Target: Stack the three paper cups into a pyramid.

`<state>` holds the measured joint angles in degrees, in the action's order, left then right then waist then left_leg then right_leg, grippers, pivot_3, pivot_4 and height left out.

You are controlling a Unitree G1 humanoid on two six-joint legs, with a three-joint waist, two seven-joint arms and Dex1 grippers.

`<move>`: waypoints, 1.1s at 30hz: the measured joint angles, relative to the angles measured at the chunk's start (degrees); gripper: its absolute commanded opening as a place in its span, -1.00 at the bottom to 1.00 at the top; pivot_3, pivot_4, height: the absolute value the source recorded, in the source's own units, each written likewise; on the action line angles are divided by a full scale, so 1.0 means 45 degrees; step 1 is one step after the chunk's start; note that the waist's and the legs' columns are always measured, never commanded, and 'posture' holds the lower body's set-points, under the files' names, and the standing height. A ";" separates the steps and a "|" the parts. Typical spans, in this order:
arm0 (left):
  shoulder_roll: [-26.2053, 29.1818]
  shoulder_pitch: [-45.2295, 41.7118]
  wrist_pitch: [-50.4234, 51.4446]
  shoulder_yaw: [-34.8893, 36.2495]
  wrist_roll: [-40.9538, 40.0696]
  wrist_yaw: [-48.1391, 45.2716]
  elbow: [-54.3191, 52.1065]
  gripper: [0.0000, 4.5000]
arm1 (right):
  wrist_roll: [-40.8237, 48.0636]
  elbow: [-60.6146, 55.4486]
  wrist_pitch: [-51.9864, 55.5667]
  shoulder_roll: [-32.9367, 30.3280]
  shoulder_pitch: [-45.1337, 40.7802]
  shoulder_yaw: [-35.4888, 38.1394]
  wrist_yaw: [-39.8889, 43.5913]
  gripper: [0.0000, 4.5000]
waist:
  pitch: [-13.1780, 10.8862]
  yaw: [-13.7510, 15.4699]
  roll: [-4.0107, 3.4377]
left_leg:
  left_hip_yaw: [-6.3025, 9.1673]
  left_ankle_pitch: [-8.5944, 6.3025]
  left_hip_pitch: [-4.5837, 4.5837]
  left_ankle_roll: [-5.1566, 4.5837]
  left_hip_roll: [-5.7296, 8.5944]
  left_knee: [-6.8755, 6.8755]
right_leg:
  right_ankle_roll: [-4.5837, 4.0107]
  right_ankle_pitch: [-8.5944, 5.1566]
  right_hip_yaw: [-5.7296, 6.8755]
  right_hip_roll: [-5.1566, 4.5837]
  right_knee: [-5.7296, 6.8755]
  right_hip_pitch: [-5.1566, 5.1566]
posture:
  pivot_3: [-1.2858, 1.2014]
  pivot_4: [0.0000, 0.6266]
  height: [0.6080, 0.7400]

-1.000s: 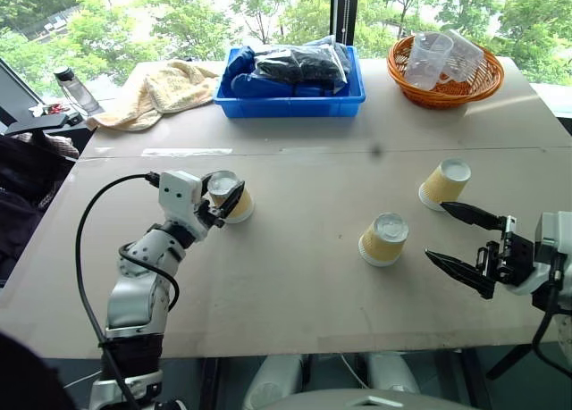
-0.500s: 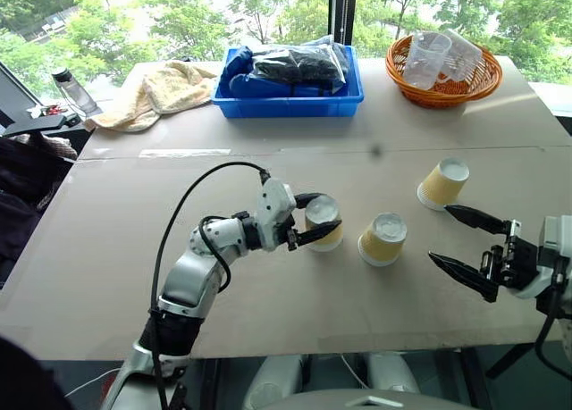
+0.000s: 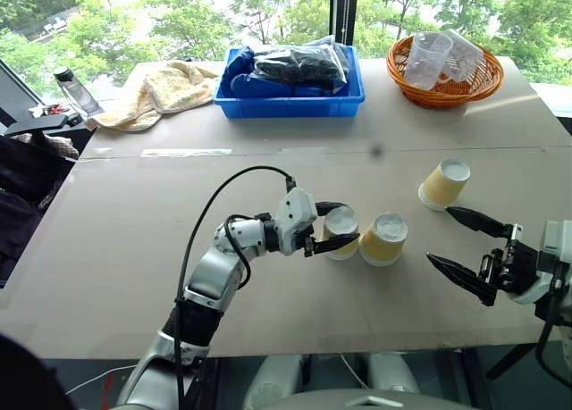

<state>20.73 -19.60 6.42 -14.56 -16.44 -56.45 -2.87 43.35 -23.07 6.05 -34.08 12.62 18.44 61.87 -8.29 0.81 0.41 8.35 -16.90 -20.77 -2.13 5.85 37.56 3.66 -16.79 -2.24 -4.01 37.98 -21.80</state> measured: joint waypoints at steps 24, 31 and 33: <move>0.0224 0.0320 0.1101 0.0300 -0.0871 -0.0169 -0.1416 0.98 | -0.0009 -0.0345 0.0340 -0.0009 -0.0394 -0.0051 -0.0496 1.00 | 0.0000 -0.0006 0.0000 | 0.0000 0.0000 -0.0002 0.0000 0.0000 0.0002 | 0.0000 0.0000 -0.0002 0.0000 0.0001 -0.0002 | 0.03 -0.52 1.00; 0.0647 0.0104 0.3677 0.1888 -0.3942 0.0222 -0.3671 0.98 | 0.0054 -0.0208 0.0293 0.0373 -0.0694 0.0044 -0.0855 1.00 | -0.0002 -0.0036 0.0003 | 0.0001 0.0000 0.0000 0.0000 -0.0003 0.0004 | 0.0000 0.0000 -0.0004 0.0003 0.0005 -0.0002 | 0.03 -0.52 1.00; 0.1315 -0.0246 0.4658 0.2650 -0.5059 0.0348 -0.4231 0.98 | -0.0213 0.0265 0.0184 0.0806 -0.1449 0.0207 -0.1894 1.00 | 0.0000 -0.0085 -0.0003 | -0.0003 0.0001 0.0006 0.0002 -0.0002 0.0011 | 0.0000 0.0000 -0.0010 0.0004 0.0020 -0.0004 | 0.03 -0.52 1.00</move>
<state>26.64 -20.70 27.38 -2.63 -39.20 -54.88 -21.91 42.39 -21.88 6.88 -30.46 6.10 19.37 53.35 -8.28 0.43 0.40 8.34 -16.89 -20.74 -2.12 5.84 37.62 3.66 -16.79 -2.28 -3.99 38.07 -21.82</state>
